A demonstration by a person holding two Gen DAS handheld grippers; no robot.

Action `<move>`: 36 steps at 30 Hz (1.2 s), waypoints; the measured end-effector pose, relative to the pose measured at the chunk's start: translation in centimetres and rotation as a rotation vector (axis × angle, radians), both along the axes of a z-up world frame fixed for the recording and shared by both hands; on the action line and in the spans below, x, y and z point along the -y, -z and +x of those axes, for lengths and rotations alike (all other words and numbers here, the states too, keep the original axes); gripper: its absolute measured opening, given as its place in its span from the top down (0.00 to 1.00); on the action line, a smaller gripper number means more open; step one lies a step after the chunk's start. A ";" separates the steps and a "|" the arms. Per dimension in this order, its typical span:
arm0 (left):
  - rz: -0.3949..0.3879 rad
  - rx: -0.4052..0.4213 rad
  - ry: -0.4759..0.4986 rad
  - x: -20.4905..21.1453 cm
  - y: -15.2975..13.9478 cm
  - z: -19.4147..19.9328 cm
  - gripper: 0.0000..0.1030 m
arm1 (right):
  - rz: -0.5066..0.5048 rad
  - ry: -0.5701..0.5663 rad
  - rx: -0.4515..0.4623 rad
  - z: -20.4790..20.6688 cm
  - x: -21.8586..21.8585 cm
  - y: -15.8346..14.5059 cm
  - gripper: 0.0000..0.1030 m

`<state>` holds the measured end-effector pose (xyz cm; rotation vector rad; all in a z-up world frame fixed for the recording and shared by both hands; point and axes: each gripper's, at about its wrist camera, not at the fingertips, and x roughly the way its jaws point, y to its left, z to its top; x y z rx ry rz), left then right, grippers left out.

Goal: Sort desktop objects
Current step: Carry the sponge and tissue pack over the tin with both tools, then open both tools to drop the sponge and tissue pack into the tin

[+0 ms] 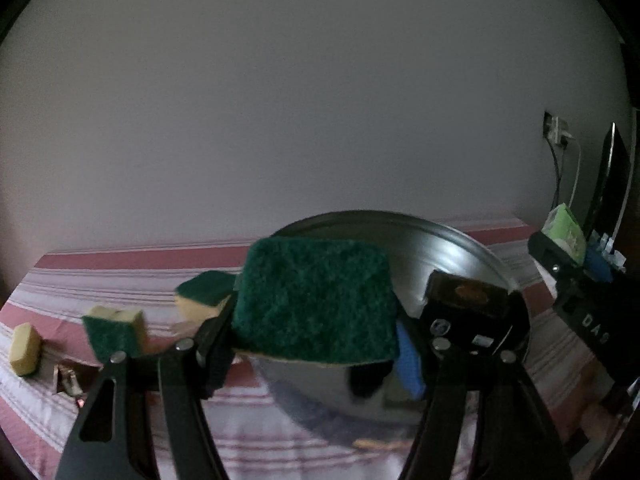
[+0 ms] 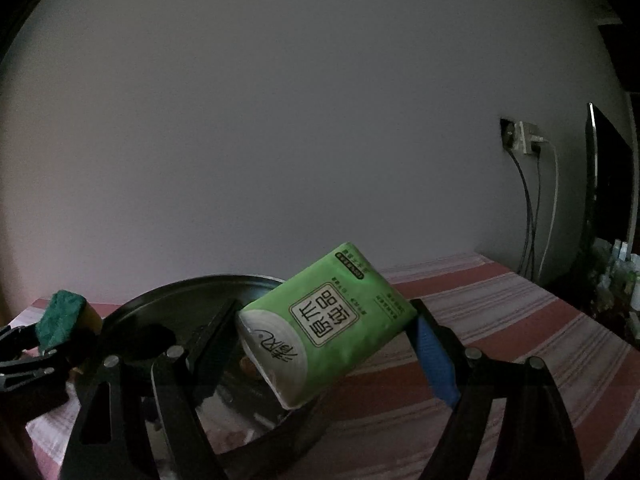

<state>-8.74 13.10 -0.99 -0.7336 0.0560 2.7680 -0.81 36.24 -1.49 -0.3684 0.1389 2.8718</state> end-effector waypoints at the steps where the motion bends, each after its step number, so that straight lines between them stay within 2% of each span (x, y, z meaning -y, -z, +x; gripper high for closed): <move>1: 0.004 0.003 0.002 -0.4 0.0 -0.2 0.35 | 0.008 0.003 -0.001 -0.2 0.0 -0.1 0.19; 6: 0.014 0.008 0.012 -1.9 0.7 -1.0 0.35 | 0.026 0.003 0.022 -1.8 -0.3 0.3 0.19; 9: -0.010 0.005 0.013 -1.9 1.1 -1.1 0.35 | -0.001 -0.018 0.030 -2.4 -0.4 0.5 0.19; 14: -0.029 -0.001 0.000 -2.0 1.2 -1.5 0.35 | 0.010 -0.048 0.059 -3.7 0.0 1.0 0.19; 19: -0.030 0.008 -0.012 -2.4 1.5 -1.9 0.35 | 0.040 -0.080 0.071 -3.8 1.5 0.7 0.19; 26: -0.030 -0.027 0.008 -3.0 1.3 -1.5 0.35 | 0.037 -0.089 0.067 -3.5 2.3 0.0 0.19; 36: -0.051 0.010 -0.041 -2.9 2.1 -3.1 0.34 | 0.026 -0.123 0.108 -4.1 2.6 0.4 0.18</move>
